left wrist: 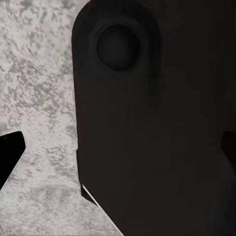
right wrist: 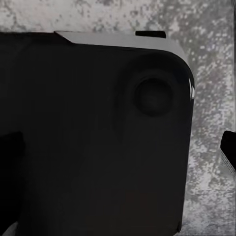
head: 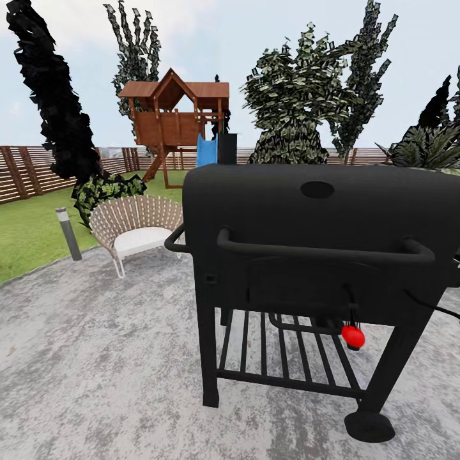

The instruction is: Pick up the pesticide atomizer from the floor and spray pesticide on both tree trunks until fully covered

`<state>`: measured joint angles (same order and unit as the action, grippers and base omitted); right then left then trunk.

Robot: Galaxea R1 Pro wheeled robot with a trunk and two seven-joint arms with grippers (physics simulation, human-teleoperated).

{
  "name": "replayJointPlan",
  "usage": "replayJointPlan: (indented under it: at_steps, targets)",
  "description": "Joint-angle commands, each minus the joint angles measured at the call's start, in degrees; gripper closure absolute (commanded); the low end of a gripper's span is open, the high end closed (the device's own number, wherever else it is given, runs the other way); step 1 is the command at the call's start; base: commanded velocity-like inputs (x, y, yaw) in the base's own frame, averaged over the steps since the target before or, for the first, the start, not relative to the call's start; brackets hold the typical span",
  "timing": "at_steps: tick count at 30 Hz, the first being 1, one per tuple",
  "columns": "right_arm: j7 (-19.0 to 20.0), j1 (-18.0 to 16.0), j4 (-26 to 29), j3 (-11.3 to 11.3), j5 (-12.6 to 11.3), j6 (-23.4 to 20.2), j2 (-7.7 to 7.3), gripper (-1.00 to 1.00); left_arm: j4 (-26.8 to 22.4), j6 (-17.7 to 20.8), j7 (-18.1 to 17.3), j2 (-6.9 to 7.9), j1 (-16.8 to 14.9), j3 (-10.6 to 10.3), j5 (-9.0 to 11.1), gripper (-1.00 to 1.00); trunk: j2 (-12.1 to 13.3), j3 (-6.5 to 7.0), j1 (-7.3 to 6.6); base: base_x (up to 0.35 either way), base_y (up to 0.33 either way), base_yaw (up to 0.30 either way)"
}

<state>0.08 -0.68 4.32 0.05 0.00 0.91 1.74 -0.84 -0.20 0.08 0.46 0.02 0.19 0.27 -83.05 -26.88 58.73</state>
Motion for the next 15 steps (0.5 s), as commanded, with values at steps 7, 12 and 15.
replayJointPlan:
  at_steps: [7,12,15]
  targets:
    - [-0.2,-0.1,1.7,-0.3,0.0,2.4,-0.16,-1.00,-2.3,-0.9,0.6,0.75,-2.1,0.1,0.1,-1.00,0.0,-0.05,0.00,0.000,0.000,0.000]
    - [-0.3,-0.1,2.2,-0.3,0.0,21.6,-0.27,-1.00,-20.7,-10.6,0.5,0.67,-3.9,-0.1,-0.2,-1.00,0.0,-0.05,0.00,0.000,0.000,0.000]
    - [-0.3,-0.1,5.0,-0.3,0.0,23.7,-0.65,-1.00,-21.2,-13.9,0.5,0.79,-3.9,-0.1,-0.5,-1.00,0.0,-0.05,0.00,0.000,0.000,0.000]
